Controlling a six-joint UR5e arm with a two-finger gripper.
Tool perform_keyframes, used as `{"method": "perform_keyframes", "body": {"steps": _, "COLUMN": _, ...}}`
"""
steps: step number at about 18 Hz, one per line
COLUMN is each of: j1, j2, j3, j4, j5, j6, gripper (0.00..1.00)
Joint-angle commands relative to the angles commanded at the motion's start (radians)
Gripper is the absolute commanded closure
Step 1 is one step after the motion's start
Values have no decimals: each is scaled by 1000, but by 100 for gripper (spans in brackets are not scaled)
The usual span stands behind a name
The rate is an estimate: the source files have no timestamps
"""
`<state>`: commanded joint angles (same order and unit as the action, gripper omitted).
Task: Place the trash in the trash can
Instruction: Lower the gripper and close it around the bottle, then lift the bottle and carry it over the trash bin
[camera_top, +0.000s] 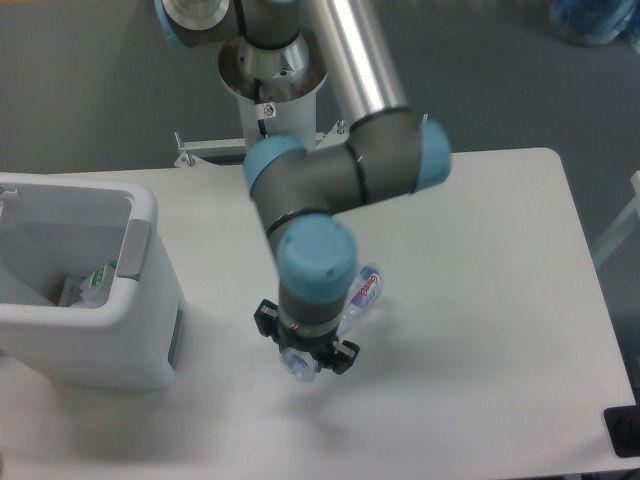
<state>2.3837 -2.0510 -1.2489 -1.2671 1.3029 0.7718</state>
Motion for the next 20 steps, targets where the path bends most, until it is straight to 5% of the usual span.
{"method": "perform_keyframes", "body": {"steps": 7, "j1": 43, "j2": 40, "j3": 61, "j4": 132, "j5": -292, "j6": -118, "gripper": 59}}
{"method": "perform_keyframes", "body": {"steps": 20, "j1": 58, "j2": 173, "j3": 94, "j4": 137, "j5": -733, "j6": -212, "gripper": 59}}
